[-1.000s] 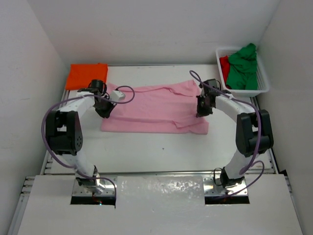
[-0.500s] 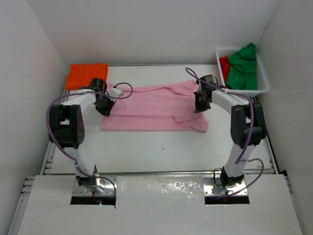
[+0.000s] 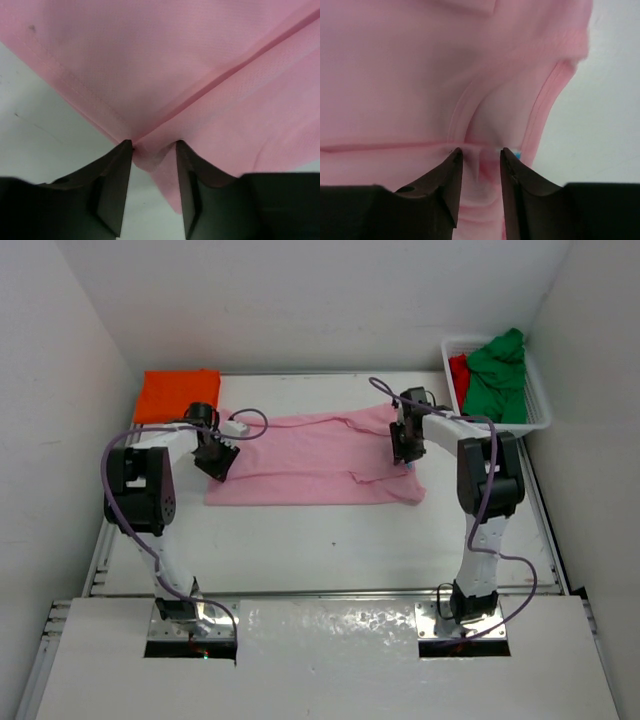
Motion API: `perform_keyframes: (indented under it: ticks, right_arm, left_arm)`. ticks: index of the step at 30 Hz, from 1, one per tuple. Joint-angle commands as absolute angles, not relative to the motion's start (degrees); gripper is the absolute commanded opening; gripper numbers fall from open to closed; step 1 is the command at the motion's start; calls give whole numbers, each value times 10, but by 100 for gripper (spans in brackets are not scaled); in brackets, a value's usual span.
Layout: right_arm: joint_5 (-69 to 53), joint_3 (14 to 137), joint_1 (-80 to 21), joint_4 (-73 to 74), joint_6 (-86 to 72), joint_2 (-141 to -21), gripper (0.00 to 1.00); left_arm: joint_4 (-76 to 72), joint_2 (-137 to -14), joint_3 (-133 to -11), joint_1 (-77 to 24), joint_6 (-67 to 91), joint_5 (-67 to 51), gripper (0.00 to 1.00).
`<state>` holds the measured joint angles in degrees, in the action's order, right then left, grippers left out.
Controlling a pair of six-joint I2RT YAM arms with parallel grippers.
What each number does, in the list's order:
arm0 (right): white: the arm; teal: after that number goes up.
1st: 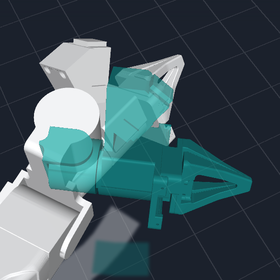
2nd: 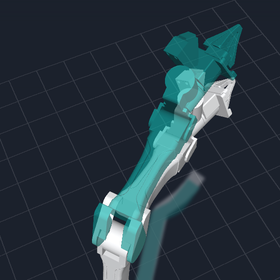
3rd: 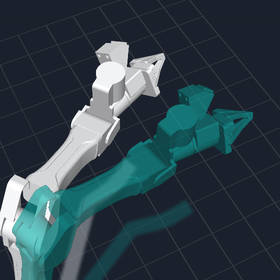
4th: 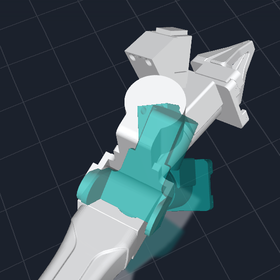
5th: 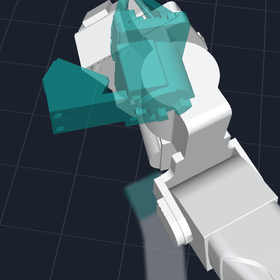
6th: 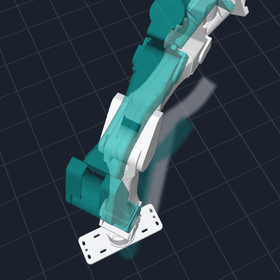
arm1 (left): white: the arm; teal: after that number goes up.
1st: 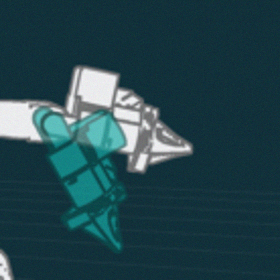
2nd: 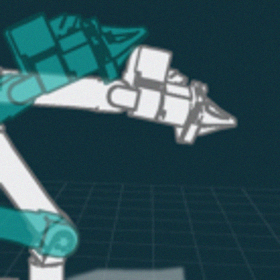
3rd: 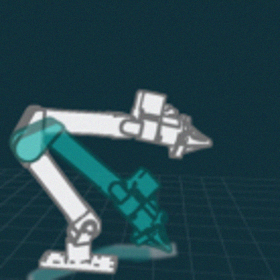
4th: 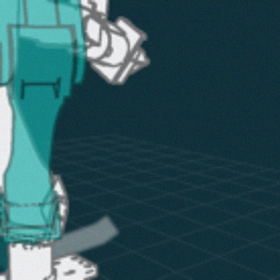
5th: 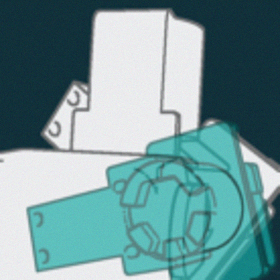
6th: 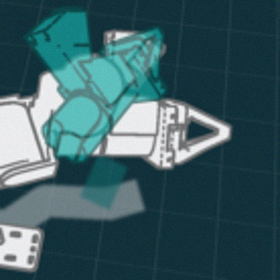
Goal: Fold and stack the t-shirts
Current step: Fold the flattened tshirt in 1/3 of the way
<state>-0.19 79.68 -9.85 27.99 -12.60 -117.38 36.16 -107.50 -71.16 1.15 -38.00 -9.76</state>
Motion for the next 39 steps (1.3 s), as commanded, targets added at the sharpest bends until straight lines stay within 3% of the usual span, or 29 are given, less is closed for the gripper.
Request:
perform_keyframes:
  ticks: [1,4,5,7,8,11,12,17,27,30,32,34,35,36,37,39]
  right_arm:
    - [56,889,-94,298,-88,-1189,36]
    - [111,943,-94,349,-75,-1190,43]
    - [118,945,-92,362,-77,-1181,47]
    - [102,912,-84,358,-98,-1130,49]
    - [87,894,-78,352,-109,-1109,48]
    - [12,799,-48,345,-148,-1026,30]
    - [3,772,-47,341,-151,-1007,29]
    - [-61,663,-41,328,-145,-956,42]
    - [-148,628,-26,310,-167,-1013,43]
    - [-139,630,-27,314,-168,-1028,38]
    - [-135,627,-25,309,-170,-1031,25]
    - [-128,626,-23,301,-173,-1027,10]
    - [-122,628,-22,301,-174,-1022,6]
    - [-107,631,-22,302,-170,-1020,0]
    - [-99,634,-21,304,-167,-1020,0]
    - [-91,642,-17,311,-158,-1026,0]
  left_arm:
    - [335,-1083,-734,19,-343,-74,40]
    - [340,-1078,-756,26,-330,-50,56]
    - [344,-1072,-761,37,-328,-50,65]
    - [355,-1049,-774,50,-324,-68,72]
    - [359,-1029,-777,66,-321,-74,73]
    - [390,-993,-772,87,-310,-110,74]
    - [409,-986,-753,88,-315,-118,74]
    - [430,-976,-676,87,-317,-145,74]
    - [378,-1006,-624,87,-287,-159,75]
    - [361,-1014,-614,87,-276,-156,74]
    - [353,-1016,-609,86,-272,-156,71]
    - [340,-1013,-599,87,-271,-144,57]
    - [336,-1013,-598,87,-272,-138,47]
    - [332,-1014,-594,86,-272,-122,18]
    - [324,-1017,-590,86,-272,-115,6]
    - [321,-1022,-585,86,-276,-104,0]
